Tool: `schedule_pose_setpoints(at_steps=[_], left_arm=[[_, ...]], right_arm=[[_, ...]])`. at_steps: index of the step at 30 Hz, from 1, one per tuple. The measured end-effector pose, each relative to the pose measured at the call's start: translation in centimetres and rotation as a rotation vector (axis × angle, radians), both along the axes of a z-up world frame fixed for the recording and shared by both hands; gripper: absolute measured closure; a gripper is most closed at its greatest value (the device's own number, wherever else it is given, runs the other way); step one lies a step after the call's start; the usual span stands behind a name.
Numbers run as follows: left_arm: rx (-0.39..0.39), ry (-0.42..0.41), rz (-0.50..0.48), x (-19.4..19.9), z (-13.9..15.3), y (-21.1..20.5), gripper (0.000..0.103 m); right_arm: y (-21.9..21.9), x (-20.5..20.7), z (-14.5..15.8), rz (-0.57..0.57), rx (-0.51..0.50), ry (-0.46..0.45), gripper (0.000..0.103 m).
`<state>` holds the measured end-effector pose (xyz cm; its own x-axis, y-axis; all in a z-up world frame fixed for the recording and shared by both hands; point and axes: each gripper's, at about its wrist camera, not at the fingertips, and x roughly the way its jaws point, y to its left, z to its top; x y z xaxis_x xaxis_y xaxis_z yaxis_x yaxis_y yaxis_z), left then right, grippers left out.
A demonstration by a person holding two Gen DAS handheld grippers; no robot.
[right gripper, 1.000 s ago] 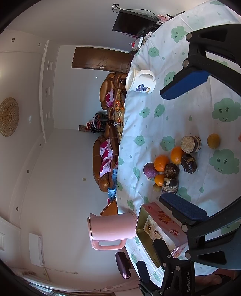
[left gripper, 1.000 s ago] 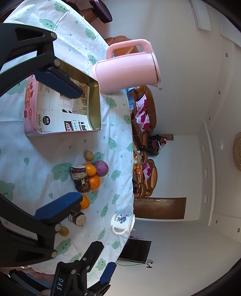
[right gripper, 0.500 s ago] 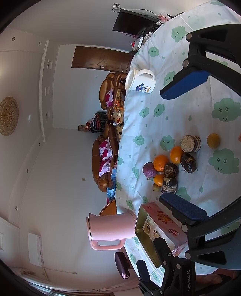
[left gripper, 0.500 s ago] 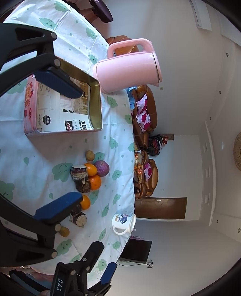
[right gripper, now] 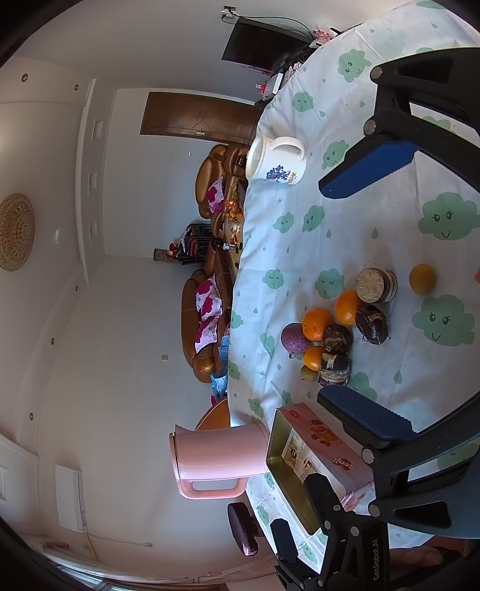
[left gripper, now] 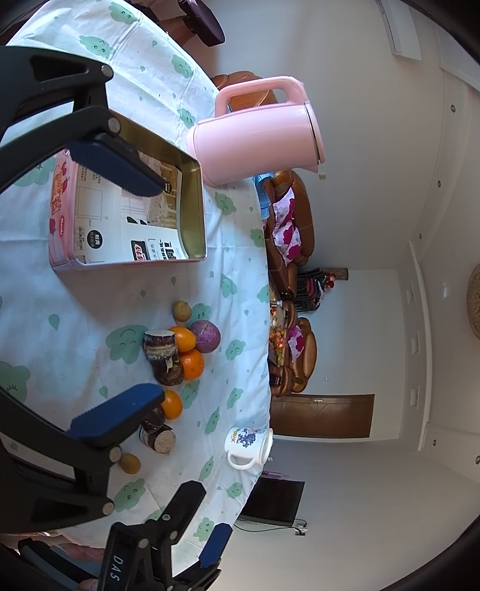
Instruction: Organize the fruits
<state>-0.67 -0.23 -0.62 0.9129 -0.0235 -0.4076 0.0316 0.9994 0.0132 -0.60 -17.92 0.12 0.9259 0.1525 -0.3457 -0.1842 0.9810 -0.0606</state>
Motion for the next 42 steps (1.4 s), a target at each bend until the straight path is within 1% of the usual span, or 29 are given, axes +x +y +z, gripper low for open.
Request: schedule_pose_setpoints(at_steps=[31, 36, 40, 41, 42], left_arm=[[0.000, 0.006, 0.000, 0.1, -0.1, 0.2, 0.000], [-0.010, 0.034, -0.006, 0.5, -0.9, 0.5, 0.000], [-0.008, 0.066, -0.035, 1.4, -1.8, -0.6, 0.000], [-0.009, 0.078, -0.050, 1.6, -2.1, -1.0, 0.000], [-0.009, 0.087, -0.064, 1.8, -2.3, -1.4, 0.000]], right_arm=[[-0.3, 0.0, -0.5, -0.003, 0.009, 0.015, 0.001], [-2.0, 0.8, -2.1, -0.056, 0.025, 0.069, 0.001], [-3.3, 2.0, -4.5, -0.073, 0.018, 0.160, 0.002], [-3.5, 2.4, -5.0, -0.069, 0.017, 0.183, 0.006], [-3.5, 2.7, -5.4, -0.060, 0.018, 0.205, 0.014]])
